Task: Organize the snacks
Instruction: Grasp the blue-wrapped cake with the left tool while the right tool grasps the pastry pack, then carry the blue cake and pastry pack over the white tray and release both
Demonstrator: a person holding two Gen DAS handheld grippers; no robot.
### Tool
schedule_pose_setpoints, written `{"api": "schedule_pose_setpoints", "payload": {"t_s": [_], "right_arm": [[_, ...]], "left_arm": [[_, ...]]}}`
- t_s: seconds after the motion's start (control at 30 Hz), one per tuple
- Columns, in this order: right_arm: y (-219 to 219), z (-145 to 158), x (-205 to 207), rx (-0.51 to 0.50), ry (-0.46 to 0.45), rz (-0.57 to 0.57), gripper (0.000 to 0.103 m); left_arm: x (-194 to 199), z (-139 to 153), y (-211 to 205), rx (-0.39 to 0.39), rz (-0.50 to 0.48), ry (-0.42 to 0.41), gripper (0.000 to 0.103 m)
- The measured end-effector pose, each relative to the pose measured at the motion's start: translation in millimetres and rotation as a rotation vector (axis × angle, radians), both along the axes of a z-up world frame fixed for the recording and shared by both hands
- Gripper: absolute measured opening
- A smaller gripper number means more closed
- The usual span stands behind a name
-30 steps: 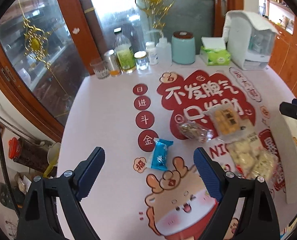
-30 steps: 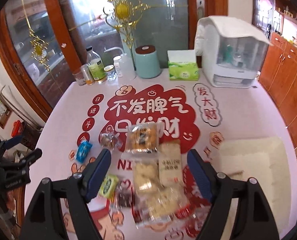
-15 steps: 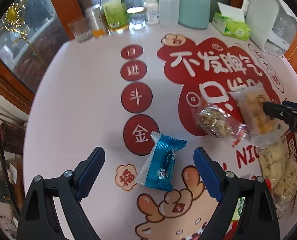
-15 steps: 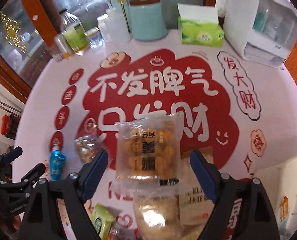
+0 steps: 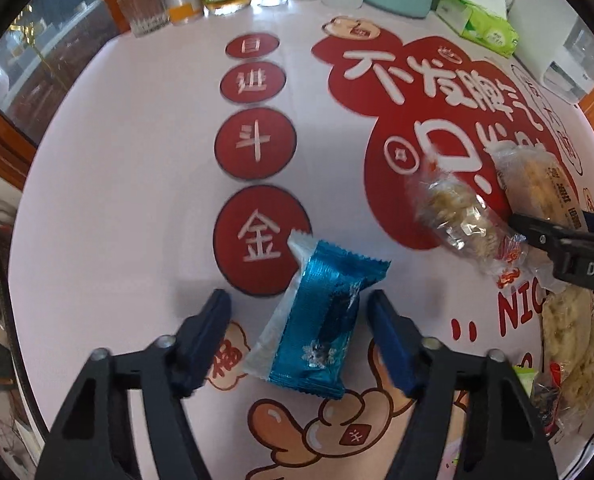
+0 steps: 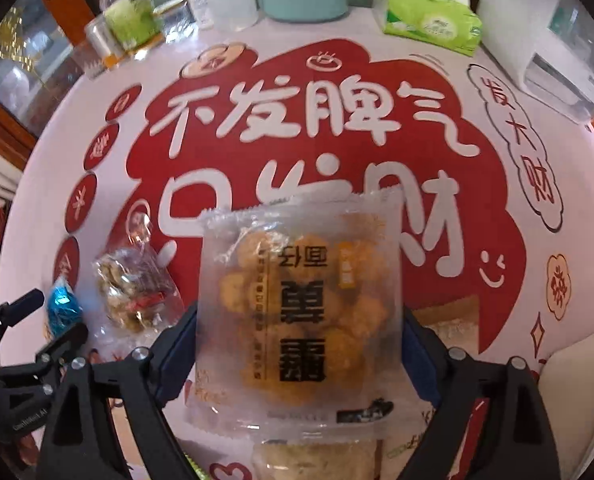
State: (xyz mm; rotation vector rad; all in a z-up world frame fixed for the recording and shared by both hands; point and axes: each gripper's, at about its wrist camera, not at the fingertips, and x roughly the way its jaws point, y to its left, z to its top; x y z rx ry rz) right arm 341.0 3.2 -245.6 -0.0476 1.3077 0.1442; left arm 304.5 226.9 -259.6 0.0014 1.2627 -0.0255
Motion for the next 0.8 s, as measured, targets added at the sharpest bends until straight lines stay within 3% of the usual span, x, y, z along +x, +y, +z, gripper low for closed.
{"api": "schedule_pose_setpoints", "payload": {"t_s": [0.03,0.07,0.1,0.27,0.43,0.8], "right_arm": [[0.8,-1.6,-0.1,-0.005,0.005,0.002,0.084],[3.2,-1.0,-1.6,-0.017,-0.01,0.011,0.083],[3.7,-1.5,-2.0,-0.021,-0.013,0.012,0.082],[5.7,2.4,-10.1,-0.021,-0.045,0.02,0.071],[-2.4,21.0,-27.1,0.008,-0.106,0.019,0.068],[-45.4,118.1,-103.6,0.164,-0.255,-0.053,0.069]], "left_arm": [[-0.7,1.5,-0.4,0.004,0.0,-0.008,0.053],[-0.8,2.3,-0.2,0.001,-0.004,-0.013,0.035],[-1.2,4.2,-0.9,0.002,-0.007,-0.015,0.028],[-7.4,9.8,-4.0,0.014,0.007,-0.012,0.027],[-24.6,34.0,-14.4,0.007,0.006,-0.048,0.026],[-92.8,113.8,-70.0,-0.046,-0.12,-0.153,0.026]]}}
